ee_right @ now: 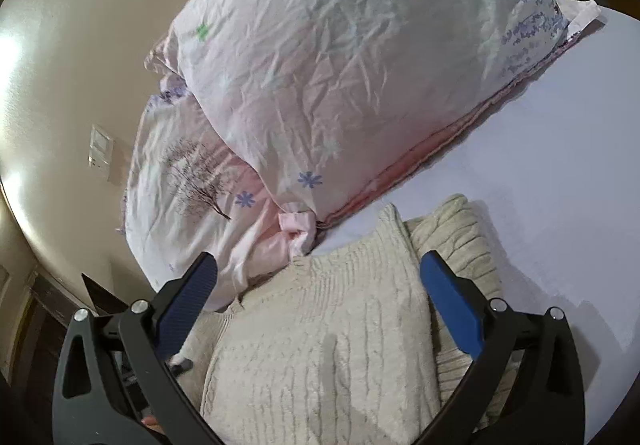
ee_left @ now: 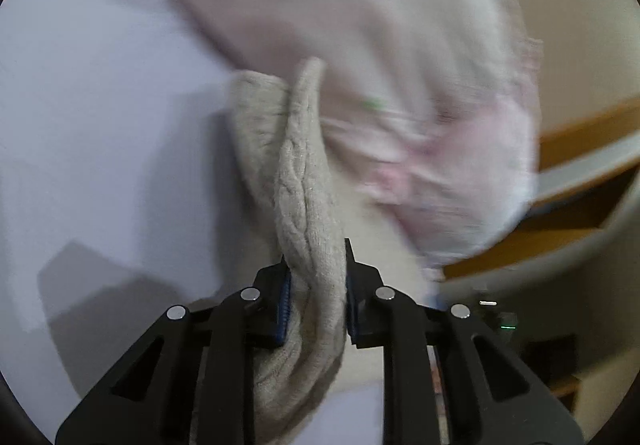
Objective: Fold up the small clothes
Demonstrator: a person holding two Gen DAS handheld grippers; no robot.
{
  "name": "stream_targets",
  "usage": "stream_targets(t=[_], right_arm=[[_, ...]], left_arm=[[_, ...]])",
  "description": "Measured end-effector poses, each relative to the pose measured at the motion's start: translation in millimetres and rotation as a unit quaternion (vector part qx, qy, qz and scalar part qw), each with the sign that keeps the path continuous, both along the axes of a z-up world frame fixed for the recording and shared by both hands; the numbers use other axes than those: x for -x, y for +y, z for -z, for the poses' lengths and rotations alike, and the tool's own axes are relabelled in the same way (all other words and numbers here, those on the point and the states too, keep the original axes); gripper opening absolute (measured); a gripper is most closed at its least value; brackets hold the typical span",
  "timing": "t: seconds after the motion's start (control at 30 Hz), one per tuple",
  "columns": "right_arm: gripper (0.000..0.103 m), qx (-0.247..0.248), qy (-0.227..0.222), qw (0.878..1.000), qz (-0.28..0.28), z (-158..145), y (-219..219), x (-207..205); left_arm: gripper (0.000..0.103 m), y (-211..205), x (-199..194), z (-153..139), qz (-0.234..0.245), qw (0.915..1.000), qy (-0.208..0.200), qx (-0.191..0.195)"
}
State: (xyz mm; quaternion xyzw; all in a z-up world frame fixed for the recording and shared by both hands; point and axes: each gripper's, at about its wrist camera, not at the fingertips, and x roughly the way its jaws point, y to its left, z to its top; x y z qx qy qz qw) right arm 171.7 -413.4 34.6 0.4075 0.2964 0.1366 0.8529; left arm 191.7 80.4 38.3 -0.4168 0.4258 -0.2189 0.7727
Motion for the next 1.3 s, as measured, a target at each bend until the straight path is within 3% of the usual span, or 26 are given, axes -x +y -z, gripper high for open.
stream_targets(t=[0.07,0.13,0.2,0.23,0.27,0.3,0.4,0.47,0.5,0.53,0.63,0.7,0.83,0.93,0.97,1.0,1.03,1.07,1.1,1.13,1.2,1.3], right_arm=[[0.101,0.001,-0.012,1.000,0.011,-5.2,-5.9,3.8],[0.101,0.014,-0.018,0.999,0.028,-9.2,-12.6,7.0],[0.101,0.025,-0.018,0.999,0.043,-10.5,-21.5,9.1],[0.101,0.030,-0.016,0.998,0.049,-10.3,-26.7,9.8],[0.101,0.032,-0.014,0.998,0.053,-9.8,-31.4,10.1],[0.101,0.035,-0.012,0.998,0.055,-8.8,-36.5,10.1],[0.101,0.043,0.011,0.997,0.056,-6.0,-54.0,11.6],[0.101,0.030,0.028,0.999,0.033,-5.0,-64.7,14.8],[0.101,0.023,0.037,0.999,0.019,-4.5,-68.1,14.9],[0.101,0.019,0.059,0.998,-0.002,-3.1,-69.6,11.9],[0.101,0.024,0.117,0.990,-0.069,5.4,-62.7,-3.2],[0.101,0.024,0.150,0.984,-0.091,12.8,-55.4,-12.2],[0.101,0.014,0.205,0.970,-0.130,32.9,-39.5,-32.0],[0.100,0.036,0.202,0.968,-0.146,35.2,-28.4,-34.6],[0.089,0.044,0.196,0.969,-0.145,35.0,-26.5,-32.4],[0.068,0.051,0.195,0.969,-0.144,36.1,-24.6,-30.1],[0.060,0.065,0.195,0.969,-0.137,36.6,-22.7,-26.9],[0.039,0.062,0.189,0.970,-0.136,37.2,-22.5,-24.9],[0.037,0.035,0.187,0.971,-0.144,41.2,-22.9,-22.9],[0.036,0.019,0.179,0.974,-0.137,42.3,-22.9,-17.8],[0.032,0.022,0.158,0.978,-0.133,35.5,-19.0,-12.7],[0.030,-0.002,0.107,0.980,-0.166,13.3,0.2,-6.4]], left_arm=[[0.020,-35.7,-6.2,-21.1,0.035,0.9983,-0.033,0.032],[0.021,-93.1,-17.0,-34.7,0.094,0.9907,-0.057,0.079],[0.025,-159.4,-31.0,-27.5,0.169,0.9732,-0.042,0.150],[0.025,-185.9,-36.3,-20.2,0.204,0.9610,-0.025,0.184],[0.025,-217.2,-42.0,-10.6,0.246,0.9426,-0.005,0.226],[0.025,-230.5,-42.5,-7.3,0.258,0.9375,0.002,0.234],[0.025,-231.0,-32.1,-15.8,0.262,0.9451,-0.023,0.194],[0.042,-202.4,-22.2,-30.1,0.232,0.9636,-0.062,0.119],[0.061,-185.3,-18.2,-35.6,0.203,0.9738,-0.076,0.070],[0.067,-169.0,-16.2,-38.3,0.176,0.9804,-0.084,0.023],[0.069,-145.3,-7.9,-31.6,0.133,0.9837,-0.081,-0.091],[0.073,-143.8,-6.8,-16.8,0.136,0.9819,-0.052,-0.121],[0.077,-168.8,-7.6,6.0,0.171,0.9713,-0.029,-0.162],[0.084,-183.2,0.5,14.5,0.178,0.9646,-0.040,-0.190],[0.085,-187.8,0.8,16.0,0.177,0.9634,-0.043,-0.196],[0.087,-191.7,2.2,19.3,0.174,0.9625,-0.047,-0.203],[0.087,-190.9,3.9,22.1,0.172,0.9636,-0.046,-0.200],[0.086,-191.8,4.4,27.8,0.173,0.9658,-0.041,-0.189],[0.080,-193.0,2.7,30.7,0.172,0.9688,-0.044,-0.173],[0.069,-192.7,2.3,30.2,0.171,0.9673,-0.051,-0.180],[0.052,-184.3,8.1,23.7,0.180,0.9653,-0.065,-0.178],[0.046,-158.3,24.3,1.9,0.189,0.9644,-0.090,-0.162]])
